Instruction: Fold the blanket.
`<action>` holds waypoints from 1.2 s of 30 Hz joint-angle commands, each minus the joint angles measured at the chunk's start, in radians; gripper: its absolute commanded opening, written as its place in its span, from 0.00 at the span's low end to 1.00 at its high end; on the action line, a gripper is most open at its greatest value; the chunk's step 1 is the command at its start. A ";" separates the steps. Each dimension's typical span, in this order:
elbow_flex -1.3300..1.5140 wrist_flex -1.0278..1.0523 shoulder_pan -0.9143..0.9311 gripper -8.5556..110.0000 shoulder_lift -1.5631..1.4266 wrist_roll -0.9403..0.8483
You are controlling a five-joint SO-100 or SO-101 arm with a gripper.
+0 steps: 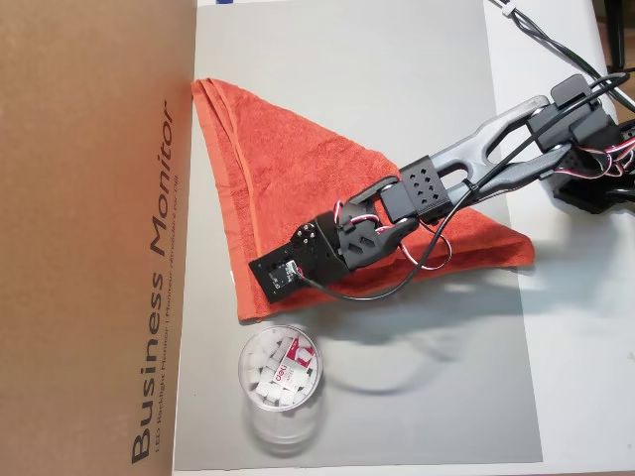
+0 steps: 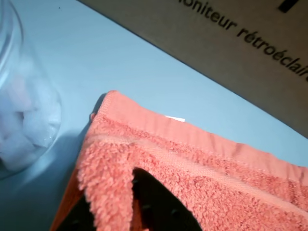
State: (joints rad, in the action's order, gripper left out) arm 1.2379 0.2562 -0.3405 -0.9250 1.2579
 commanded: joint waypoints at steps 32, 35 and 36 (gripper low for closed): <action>-0.054 -0.005 -0.034 0.07 0.071 0.003; -0.049 -0.005 -0.034 0.07 0.071 0.003; -0.051 -0.005 -0.034 0.08 0.071 0.003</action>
State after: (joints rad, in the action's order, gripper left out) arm 1.2241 0.2546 -0.3574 -0.8437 1.2579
